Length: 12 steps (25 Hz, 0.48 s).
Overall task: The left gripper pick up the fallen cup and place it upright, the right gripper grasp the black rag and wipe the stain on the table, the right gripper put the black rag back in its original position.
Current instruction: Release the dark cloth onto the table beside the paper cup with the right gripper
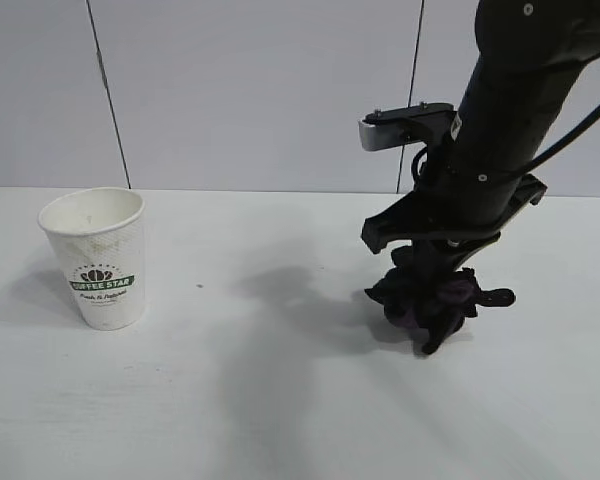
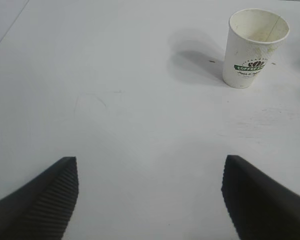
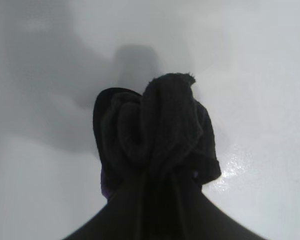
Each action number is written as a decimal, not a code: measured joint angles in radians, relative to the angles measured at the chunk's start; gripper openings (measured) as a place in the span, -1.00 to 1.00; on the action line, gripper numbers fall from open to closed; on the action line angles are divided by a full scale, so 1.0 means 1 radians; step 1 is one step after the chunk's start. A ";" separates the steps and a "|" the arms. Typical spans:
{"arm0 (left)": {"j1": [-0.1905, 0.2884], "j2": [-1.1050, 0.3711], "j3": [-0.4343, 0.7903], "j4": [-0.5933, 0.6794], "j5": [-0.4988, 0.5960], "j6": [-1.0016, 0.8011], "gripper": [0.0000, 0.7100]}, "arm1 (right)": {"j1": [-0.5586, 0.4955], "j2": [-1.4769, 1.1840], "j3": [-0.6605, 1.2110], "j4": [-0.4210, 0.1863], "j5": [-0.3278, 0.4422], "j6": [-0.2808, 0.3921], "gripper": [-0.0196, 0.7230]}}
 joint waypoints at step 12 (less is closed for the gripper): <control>0.000 0.000 0.000 0.000 0.000 0.000 0.61 | 0.000 0.029 -0.001 0.191 -0.016 -0.065 0.21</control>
